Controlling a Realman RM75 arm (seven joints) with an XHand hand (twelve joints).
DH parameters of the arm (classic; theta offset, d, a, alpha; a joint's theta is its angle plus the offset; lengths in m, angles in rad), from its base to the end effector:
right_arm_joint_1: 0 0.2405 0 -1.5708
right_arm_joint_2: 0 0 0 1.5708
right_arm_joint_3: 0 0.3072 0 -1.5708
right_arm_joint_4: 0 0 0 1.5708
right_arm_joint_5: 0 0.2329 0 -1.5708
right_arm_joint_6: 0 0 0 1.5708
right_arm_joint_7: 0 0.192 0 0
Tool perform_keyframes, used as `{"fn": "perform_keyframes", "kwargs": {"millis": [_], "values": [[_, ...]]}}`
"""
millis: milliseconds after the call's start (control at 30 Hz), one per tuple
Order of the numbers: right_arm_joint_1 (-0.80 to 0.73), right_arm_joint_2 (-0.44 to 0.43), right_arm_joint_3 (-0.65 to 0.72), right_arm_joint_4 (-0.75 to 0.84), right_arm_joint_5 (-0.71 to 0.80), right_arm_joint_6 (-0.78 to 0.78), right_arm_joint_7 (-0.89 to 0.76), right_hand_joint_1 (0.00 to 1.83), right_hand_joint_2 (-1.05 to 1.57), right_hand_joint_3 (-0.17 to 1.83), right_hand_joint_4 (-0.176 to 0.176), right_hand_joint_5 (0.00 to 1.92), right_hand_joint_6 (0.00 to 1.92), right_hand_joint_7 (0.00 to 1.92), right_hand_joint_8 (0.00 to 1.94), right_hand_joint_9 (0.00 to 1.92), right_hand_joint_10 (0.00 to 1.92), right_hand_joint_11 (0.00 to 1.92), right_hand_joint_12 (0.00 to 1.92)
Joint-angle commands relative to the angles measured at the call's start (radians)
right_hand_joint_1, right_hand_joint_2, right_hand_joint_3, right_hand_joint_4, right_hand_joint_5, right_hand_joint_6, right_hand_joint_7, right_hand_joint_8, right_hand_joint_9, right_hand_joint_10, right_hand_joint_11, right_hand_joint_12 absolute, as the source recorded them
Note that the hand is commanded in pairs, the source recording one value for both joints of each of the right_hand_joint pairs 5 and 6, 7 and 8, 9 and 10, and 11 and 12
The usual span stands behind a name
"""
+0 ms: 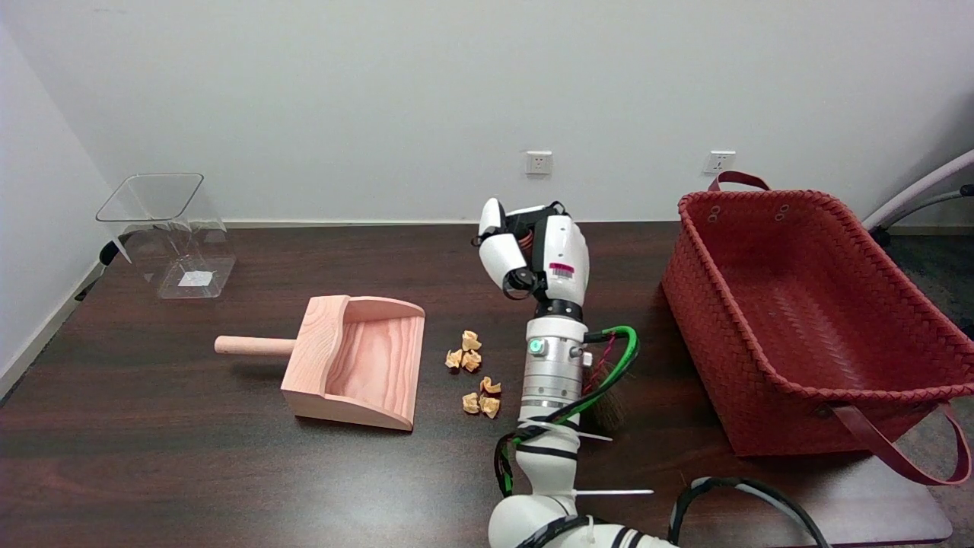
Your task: Sweep the paper balls into the dustpan.
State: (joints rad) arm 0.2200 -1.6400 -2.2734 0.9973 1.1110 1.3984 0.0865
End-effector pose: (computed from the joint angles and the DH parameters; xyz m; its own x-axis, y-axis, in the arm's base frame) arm -0.2992 -0.3894 0.1699 0.3609 0.5993 0.7146 -0.8296 -0.1438 0.5395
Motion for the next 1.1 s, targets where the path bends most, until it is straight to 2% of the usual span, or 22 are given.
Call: {"fn": "perform_keyframes", "kwargs": {"millis": [33, 200, 433, 733, 767, 800, 833, 1000, 1100], "values": [[0.135, -0.157, -0.013, -0.325, -0.012, 0.059, 0.021, 0.79, 1.57, 0.47, 0.0, 1.92, 1.92, 1.92, 1.92, 1.92, 1.92, 1.92, 1.92], [0.178, -0.228, -0.008, -0.441, -0.003, 0.083, 0.12, 0.75, 1.57, 0.38, 0.0, 1.92, 1.92, 1.92, 1.92, 1.92, 1.92, 1.92, 1.92], [0.211, -0.273, -0.012, -0.469, 0.02, 0.043, 0.161, 0.7, 1.57, 0.18, 0.0, 1.92, 1.92, 1.92, 1.92, 1.92, 1.92, 1.92, 1.92], [0.272, -0.328, -0.014, -0.536, 0.022, 0.039, 0.253, 0.67, 1.57, 0.05, 0.0, 1.92, 1.92, 1.92, 1.92, 1.92, 1.92, 1.92, 1.92], [0.309, -0.399, -0.145, -0.465, 0.032, 0.145, 0.283, 0.67, 1.57, 0.04, 0.0, 1.92, 1.92, 1.92, 1.92, 1.92, 1.92, 1.92, 1.92], [0.294, -0.354, -0.049, -0.521, 0.019, 0.072, 0.261, 0.66, 1.57, 0.03, 0.0, 1.92, 1.92, 1.92, 1.92, 1.92, 1.92, 1.92, 1.92], [0.291, -0.337, -0.014, -0.541, 0.016, 0.045, 0.253, 0.66, 1.57, 0.03, 0.0, 1.92, 1.92, 1.92, 1.92, 1.92, 1.92, 1.92, 1.92], [0.313, -0.353, -0.015, -0.55, 0.013, 0.051, 0.253, 0.65, 1.57, 0.01, 0.0, 1.92, 1.92, 1.92, 1.92, 1.92, 1.92, 1.92, 1.92], [0.307, -0.349, -0.022, -0.55, 0.012, 0.056, 0.319, 0.64, 1.57, -0.03, 0.0, 1.92, 1.92, 1.92, 1.92, 1.92, 1.92, 1.92, 1.92]]}}
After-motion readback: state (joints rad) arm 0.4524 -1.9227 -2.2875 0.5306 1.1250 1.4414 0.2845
